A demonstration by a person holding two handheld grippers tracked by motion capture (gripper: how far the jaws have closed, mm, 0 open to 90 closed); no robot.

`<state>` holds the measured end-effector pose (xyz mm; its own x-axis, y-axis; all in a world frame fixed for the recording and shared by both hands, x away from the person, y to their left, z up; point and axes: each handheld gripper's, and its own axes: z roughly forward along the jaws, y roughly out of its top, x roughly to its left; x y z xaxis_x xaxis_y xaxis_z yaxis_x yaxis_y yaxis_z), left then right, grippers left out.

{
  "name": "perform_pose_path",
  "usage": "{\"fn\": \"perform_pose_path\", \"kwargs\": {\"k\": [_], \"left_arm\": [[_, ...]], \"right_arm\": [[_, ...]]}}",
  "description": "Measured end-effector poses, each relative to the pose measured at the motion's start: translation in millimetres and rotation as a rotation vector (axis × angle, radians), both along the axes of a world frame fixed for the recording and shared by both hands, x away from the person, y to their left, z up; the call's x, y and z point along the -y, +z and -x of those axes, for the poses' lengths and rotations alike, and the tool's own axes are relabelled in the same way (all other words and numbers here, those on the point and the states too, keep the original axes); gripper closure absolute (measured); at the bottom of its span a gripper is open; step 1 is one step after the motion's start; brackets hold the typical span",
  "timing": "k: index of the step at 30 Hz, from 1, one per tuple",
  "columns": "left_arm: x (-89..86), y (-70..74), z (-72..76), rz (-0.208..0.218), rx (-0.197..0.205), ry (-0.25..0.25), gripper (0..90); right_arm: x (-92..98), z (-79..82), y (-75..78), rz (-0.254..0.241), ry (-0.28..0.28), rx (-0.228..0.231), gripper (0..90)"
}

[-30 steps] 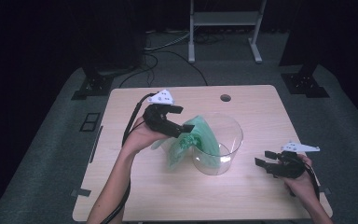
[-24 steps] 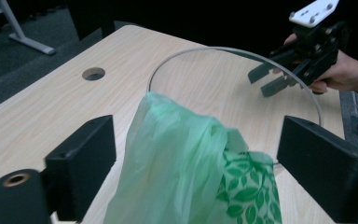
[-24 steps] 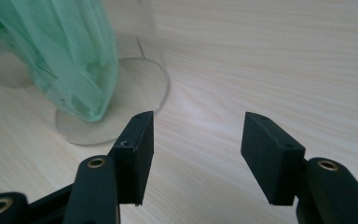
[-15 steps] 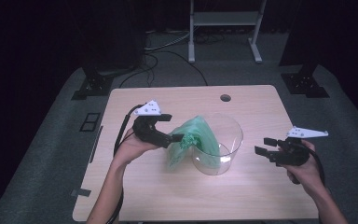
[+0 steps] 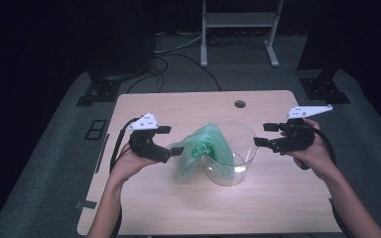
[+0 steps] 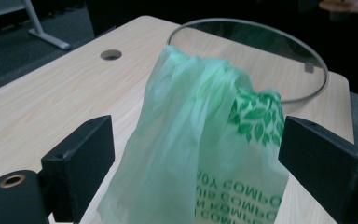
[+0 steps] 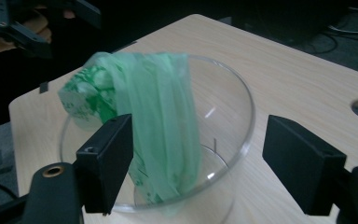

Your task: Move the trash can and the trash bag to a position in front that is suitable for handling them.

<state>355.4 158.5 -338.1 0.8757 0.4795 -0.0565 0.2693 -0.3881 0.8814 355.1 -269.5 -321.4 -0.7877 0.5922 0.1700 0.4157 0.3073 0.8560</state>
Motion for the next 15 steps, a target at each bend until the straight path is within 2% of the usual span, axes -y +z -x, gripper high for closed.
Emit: {"fn": "perform_pose_path", "kwargs": {"k": [10,15], "left_arm": [[-17.1,-10.3,4.7,-0.003,-0.019,0.029,9.4],[-23.9,-12.2,6.8,-0.006,-0.025,0.041,9.3]], "right_arm": [[-72.2,-18.9,18.1,0.116,0.166,0.025,25.5],[-103.4,-25.4,24.3,0.153,0.23,0.028,25.6]]}}
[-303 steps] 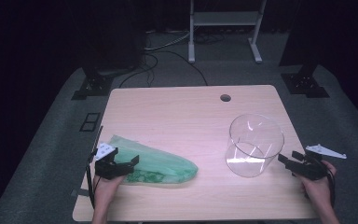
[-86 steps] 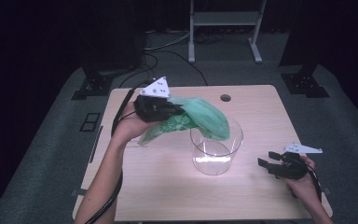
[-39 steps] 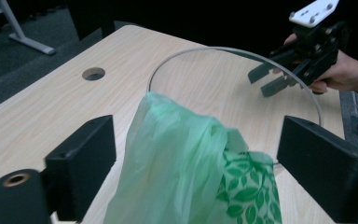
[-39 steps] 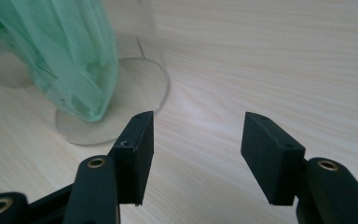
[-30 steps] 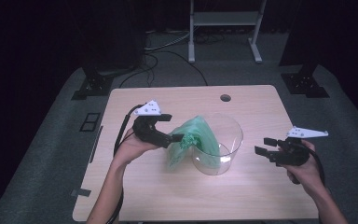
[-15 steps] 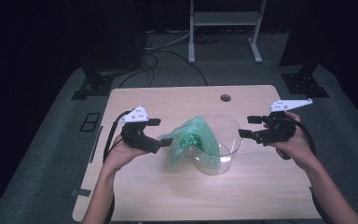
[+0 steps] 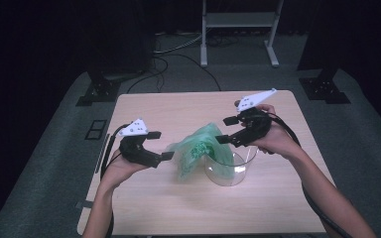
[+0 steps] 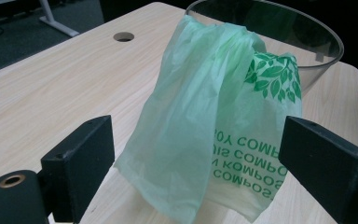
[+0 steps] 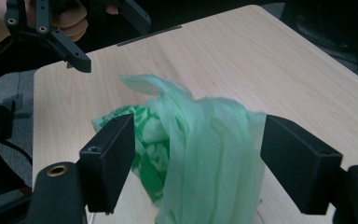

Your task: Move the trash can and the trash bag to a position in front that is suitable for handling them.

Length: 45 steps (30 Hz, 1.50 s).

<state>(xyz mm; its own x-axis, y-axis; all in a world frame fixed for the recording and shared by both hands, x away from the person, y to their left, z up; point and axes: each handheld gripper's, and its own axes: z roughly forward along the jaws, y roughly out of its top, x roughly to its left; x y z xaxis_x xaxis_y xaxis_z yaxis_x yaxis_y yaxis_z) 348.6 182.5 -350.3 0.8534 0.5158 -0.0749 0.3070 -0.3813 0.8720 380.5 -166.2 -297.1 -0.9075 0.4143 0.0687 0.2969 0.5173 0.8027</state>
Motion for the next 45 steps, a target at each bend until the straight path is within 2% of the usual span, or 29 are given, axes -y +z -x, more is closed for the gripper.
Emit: {"fn": "perform_pose_path", "kwargs": {"k": [7,10,12,13,16,19,23,27,29,34,39,45], "left_arm": [[-7.5,-3.2,2.1,0.002,-0.006,0.013,9.3],[-9.5,-3.6,2.9,-0.003,-0.007,0.014,9.4],[-10.0,-3.8,3.0,-0.003,-0.007,0.015,9.3],[-10.7,-4.1,2.9,-0.001,-0.01,0.017,9.3],[-10.4,-4.6,2.4,-0.001,-0.012,0.016,9.3],[-8.6,-5.2,1.6,-0.003,-0.014,0.011,9.4],[-7.6,-5.6,1.4,-0.005,-0.017,0.006,9.3],[-7.4,-6.3,1.2,-0.004,-0.019,0.006,9.4],[-7.7,-6.0,1.2,-0.001,-0.019,0.007,9.4],[-8.4,-4.4,1.6,0.005,-0.012,0.005,9.4],[-5.2,-4.0,0.9,0.008,-0.011,0.001,9.3],[5.8,-2.3,-2.3,0.007,-0.011,-0.016,9.3]], "right_arm": [[-25.9,-7.5,-0.7,0.038,0.055,0.001,28.3],[-32.7,-8.8,-4.1,0.062,0.064,0.001,38.1],[-34.0,-9.4,-5.3,0.071,0.065,0.0,40.3],[-36.3,-11.6,-8.0,0.081,0.07,-0.002,44.9],[-39.1,-13.5,-10.7,0.091,0.078,-0.003,46.4],[-43.2,-14.2,-13.1,0.105,0.085,0.0,51.8],[-47.1,-14.5,-16.9,0.135,0.08,0.003,64.2],[-48.4,-14.7,-18.8,0.153,0.075,-0.002,85.2],[-47.5,-14.4,-18.6,0.158,0.068,-0.006,89.4],[-34.3,-9.2,-12.8,0.148,0.063,0.013,90.0],[-5.7,-3.0,-9.9,0.13,0.03,0.016,90.0],[29.1,1.2,-14.2,0.105,-0.024,0.001,90.0]]}}
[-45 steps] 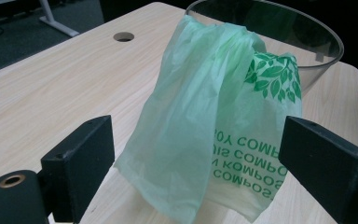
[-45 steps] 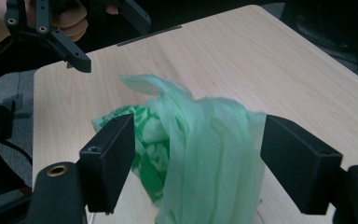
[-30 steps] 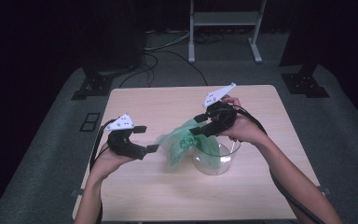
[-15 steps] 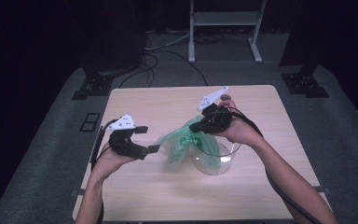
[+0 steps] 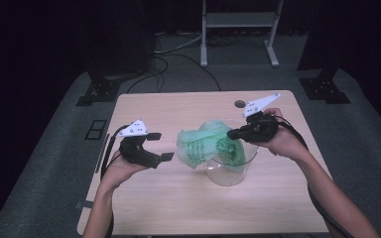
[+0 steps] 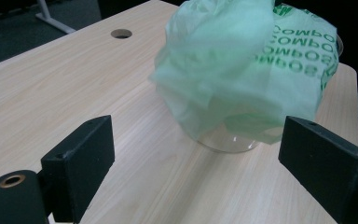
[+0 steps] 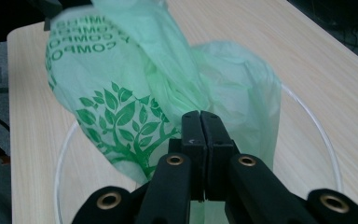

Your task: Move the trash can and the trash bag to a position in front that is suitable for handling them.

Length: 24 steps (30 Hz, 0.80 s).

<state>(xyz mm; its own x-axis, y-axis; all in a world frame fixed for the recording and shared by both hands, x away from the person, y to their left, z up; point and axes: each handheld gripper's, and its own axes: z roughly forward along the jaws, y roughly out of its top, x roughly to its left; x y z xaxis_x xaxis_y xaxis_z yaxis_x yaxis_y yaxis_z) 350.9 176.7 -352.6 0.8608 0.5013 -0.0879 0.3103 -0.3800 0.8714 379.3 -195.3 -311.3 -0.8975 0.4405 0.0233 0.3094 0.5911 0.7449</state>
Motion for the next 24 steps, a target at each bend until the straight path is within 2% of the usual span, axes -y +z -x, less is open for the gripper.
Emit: {"fn": "perform_pose_path", "kwargs": {"k": [6,12,14,17,24], "left_arm": [[10.1,1.1,-2.9,0.0,-0.003,-0.021,9.4],[16.1,1.5,-4.1,-0.003,-0.001,-0.033,9.4],[17.0,2.3,-4.7,-0.001,0.0,-0.034,9.4],[18.1,3.4,-5.6,0.002,0.0,-0.034,9.4],[21.5,4.6,-6.4,0.006,0.003,-0.039,9.4]], "right_arm": [[17.7,2.4,-9.4,-0.007,-0.016,-0.023,86.5],[19.3,3.1,-15.9,-0.02,-0.013,-0.025,70.4],[16.2,3.5,-14.4,-0.028,-0.011,-0.012,63.3],[10.1,4.2,-8.3,-0.046,0.003,0.006,58.0],[-21.6,6.0,8.0,-0.04,0.066,0.054,54.8]]}}
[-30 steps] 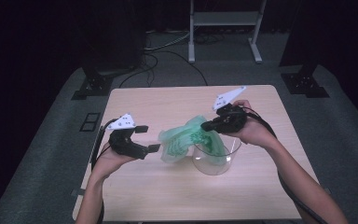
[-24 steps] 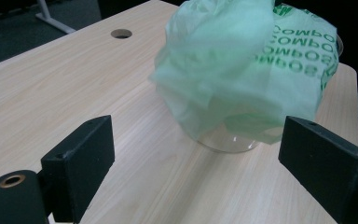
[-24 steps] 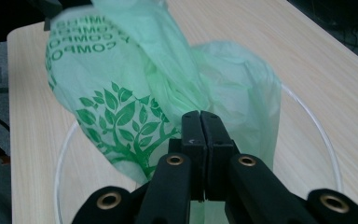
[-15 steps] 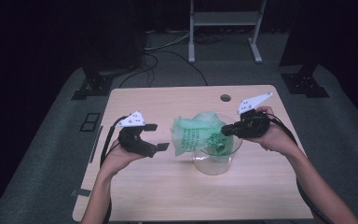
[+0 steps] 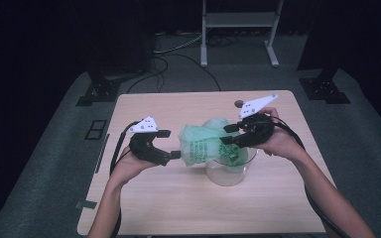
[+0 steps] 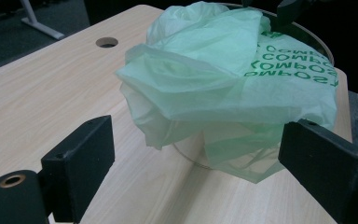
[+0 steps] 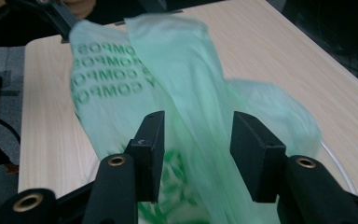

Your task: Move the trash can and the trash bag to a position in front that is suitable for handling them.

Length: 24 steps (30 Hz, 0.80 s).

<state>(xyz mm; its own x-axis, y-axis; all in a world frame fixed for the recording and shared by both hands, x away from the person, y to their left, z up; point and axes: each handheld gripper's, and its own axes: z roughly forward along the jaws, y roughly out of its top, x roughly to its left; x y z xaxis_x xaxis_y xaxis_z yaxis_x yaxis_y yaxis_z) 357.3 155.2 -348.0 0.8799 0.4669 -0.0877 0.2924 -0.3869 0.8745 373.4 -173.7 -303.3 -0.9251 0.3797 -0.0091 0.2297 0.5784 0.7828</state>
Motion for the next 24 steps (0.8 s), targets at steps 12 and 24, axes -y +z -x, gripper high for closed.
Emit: {"fn": "perform_pose_path", "kwargs": {"k": [12,24], "left_arm": [[3.5,2.8,-0.3,-0.007,0.001,-0.017,9.5],[7.1,6.6,-3.6,0.003,0.001,-0.016,9.5]], "right_arm": [[-40.2,-6.5,-0.3,0.09,0.002,0.047,82.0],[5.2,2.9,15.4,0.004,-0.018,0.044,90.0]]}}
